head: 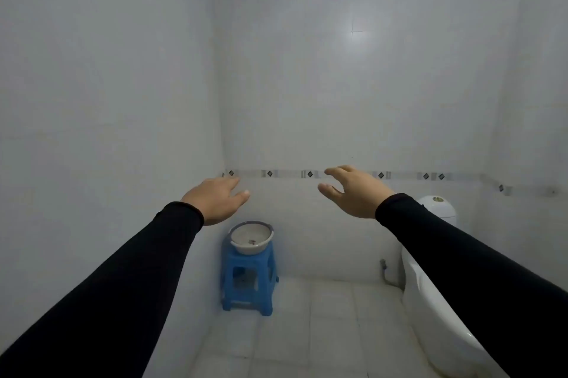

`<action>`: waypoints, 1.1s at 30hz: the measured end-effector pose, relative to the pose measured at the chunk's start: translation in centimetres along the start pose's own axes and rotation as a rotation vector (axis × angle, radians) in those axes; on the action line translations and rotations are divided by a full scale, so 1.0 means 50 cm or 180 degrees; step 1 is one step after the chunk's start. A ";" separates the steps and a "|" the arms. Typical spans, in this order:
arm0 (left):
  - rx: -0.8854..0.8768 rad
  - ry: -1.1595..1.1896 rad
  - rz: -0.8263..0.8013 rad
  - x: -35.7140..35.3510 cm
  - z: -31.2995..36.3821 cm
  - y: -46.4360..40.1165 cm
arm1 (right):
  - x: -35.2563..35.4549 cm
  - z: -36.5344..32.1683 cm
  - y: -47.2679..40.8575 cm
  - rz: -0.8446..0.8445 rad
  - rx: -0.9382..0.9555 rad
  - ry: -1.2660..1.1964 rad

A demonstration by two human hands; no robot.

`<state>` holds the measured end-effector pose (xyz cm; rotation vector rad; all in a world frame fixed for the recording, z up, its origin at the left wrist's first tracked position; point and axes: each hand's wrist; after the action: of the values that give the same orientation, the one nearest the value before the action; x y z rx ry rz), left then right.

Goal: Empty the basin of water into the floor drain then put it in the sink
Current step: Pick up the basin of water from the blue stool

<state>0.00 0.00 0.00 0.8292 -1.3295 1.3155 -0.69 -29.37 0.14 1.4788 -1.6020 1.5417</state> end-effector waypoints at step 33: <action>0.0493 0.0094 -0.0453 -0.236 -0.230 -0.242 | -0.293 0.095 -0.282 -0.0717 -0.0367 -0.0066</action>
<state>16.42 7.02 -9.97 0.9885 -1.1345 1.3244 18.02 -25.34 -8.27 1.5564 -1.4535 1.2921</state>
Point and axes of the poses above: each hand's wrist, its own y-axis away from the middle knuckle, its own x-axis out of the back of the hand, z = x × y, and after that the axes turned 3 degrees about -y, right-handed
